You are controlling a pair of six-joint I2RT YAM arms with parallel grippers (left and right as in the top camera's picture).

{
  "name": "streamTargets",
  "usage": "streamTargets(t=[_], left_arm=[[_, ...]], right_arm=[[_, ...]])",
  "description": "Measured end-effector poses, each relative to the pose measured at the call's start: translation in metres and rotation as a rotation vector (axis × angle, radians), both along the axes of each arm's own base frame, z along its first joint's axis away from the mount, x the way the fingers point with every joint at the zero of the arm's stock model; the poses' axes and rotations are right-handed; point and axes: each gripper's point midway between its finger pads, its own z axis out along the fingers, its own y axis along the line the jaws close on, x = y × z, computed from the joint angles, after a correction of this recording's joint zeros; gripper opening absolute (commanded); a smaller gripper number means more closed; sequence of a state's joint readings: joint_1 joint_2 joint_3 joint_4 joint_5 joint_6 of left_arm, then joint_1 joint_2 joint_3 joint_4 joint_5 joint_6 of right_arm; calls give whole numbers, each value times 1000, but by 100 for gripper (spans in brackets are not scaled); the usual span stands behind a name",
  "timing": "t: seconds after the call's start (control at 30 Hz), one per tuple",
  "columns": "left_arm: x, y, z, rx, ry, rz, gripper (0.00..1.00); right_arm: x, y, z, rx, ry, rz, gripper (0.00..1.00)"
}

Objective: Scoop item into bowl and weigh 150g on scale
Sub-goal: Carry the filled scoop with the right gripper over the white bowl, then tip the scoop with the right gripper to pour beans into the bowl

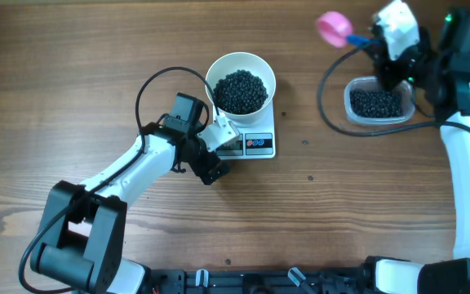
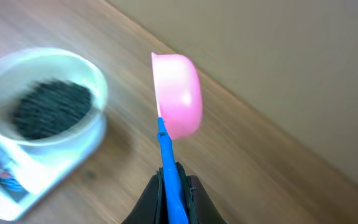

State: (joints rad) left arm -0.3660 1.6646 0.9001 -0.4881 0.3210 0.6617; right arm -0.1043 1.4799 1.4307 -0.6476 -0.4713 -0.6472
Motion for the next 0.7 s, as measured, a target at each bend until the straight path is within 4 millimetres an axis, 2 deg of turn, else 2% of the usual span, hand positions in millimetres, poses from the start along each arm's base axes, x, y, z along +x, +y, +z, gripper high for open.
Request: streamTargets(t=[0.03,0.1,0.13,0.2,0.3,0.4,0.5,0.7], left_arm=[[0,0,0,0,0,0,100],[0,0,0,0,0,0,100],[0,0,0,0,0,0,100],[0,0,0,0,0,0,100],[0,0,0,0,0,0,100],[0,0,0,0,0,0,100],[0,0,0,0,0,0,100],[0,0,0,0,0,0,100]], right_arm=[[-3,30,6,53,-13,96,4],[-3,62,5,80,-16,179,4],[-4,101,-12,103,28,279,4],[-4,131,-38,113,92,349,4],[-3,160,-74,115,170,408,4],[-2,177,-94,113,204,440,4],[1,177,-102,107,216,433,4],[13,161,-116,-6,201,368,4]])
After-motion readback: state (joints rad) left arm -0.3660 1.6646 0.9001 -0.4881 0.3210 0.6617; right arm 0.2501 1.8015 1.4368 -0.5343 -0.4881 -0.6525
